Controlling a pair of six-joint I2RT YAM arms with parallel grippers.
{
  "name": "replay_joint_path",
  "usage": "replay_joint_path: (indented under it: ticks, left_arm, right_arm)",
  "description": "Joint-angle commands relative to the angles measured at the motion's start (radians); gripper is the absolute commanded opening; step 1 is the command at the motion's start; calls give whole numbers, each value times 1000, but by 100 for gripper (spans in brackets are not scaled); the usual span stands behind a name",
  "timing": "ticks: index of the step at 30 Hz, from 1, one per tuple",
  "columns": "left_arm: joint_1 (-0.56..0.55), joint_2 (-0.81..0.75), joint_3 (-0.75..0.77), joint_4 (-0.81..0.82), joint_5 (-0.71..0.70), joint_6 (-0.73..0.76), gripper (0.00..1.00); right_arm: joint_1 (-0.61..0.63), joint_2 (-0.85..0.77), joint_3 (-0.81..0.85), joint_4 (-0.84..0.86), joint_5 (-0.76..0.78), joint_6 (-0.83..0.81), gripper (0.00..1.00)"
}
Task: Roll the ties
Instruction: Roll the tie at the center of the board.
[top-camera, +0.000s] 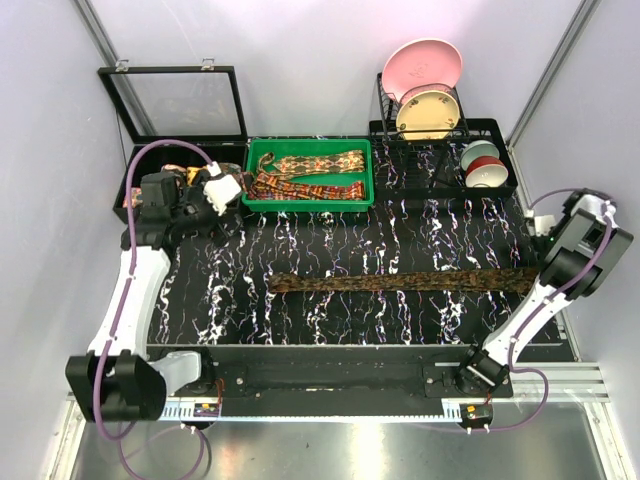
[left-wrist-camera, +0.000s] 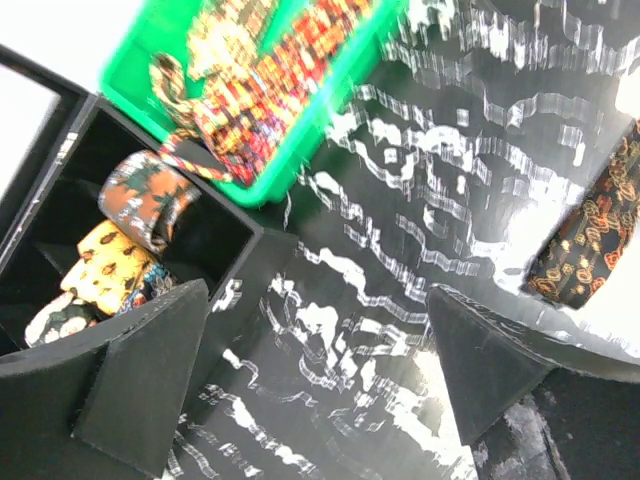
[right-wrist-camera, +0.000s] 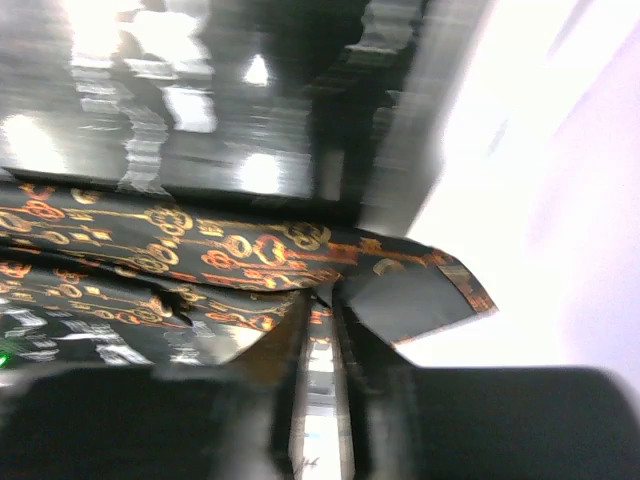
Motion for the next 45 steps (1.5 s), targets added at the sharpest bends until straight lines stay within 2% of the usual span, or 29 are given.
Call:
replay_joint_path:
  ticks: [1, 3, 4, 6, 7, 8, 11, 13, 18, 20, 22, 25, 27, 29, 31, 33, 36, 38, 45]
  left_arm:
    - [2, -51, -45, 135, 74, -220, 99]
    - [0, -7, 13, -55, 158, -79, 99]
    - [0, 9, 27, -105, 175, 6, 99]
    - [-6, 35, 32, -166, 190, 44, 99]
    - [-18, 41, 22, -167, 177, 76, 99]
    - [-56, 42, 13, -170, 131, 98, 99]
    - [-139, 21, -50, -163, 53, 207, 99]
    - [-174, 10, -94, -148, 26, 213, 98]
    - [-231, 36, -117, -141, 35, 227, 97]
    - [-253, 47, -125, -140, 41, 239, 99]
    - [-277, 71, -131, -140, 29, 245, 99]
    - [-328, 114, -142, -129, -8, 241, 96]
    - [-360, 142, -145, -109, -20, 228, 90]
    - [-394, 165, -146, -85, -31, 207, 86]
    - [-423, 177, -151, -48, -47, 176, 82]
    - [-466, 197, -150, -34, -72, 171, 81]
    - [-506, 222, -137, -29, -95, 165, 80]
    - [-518, 233, -122, -29, -100, 162, 79]
    - [-530, 239, -108, -34, -92, 170, 75]
  right_arm:
    - [-16, 4, 109, 15, 1, -100, 28]
    - [-16, -42, 164, -45, -79, -131, 44]
    - [-16, -59, 184, -78, -109, -148, 64]
    - [-14, -125, 200, -131, -227, -212, 82]
    - [-10, -148, 197, -160, -267, -258, 86]
    - [4, -168, 195, -197, -356, -292, 88]
    - [67, -251, 128, -249, -419, -346, 90]
    - [154, -318, 35, -246, -446, -384, 92]
    - [376, -495, -258, -46, -435, -425, 98]
    - [472, -524, -323, 10, -427, -450, 100]
    - [557, -532, -372, 44, -415, -458, 100]
    - [617, -492, -386, 53, -394, -441, 98]
    - [634, -448, -382, 55, -378, -438, 92]
    - [635, -402, -385, 55, -349, -438, 77]
    - [633, -383, -401, 73, -311, -442, 69]
    - [633, -385, -449, 110, -288, -458, 67]
    - [631, -392, -506, 151, -242, -488, 52]
    - [618, -376, -518, 165, -217, -505, 45]
    - [474, -322, -498, 168, -176, -588, 40]
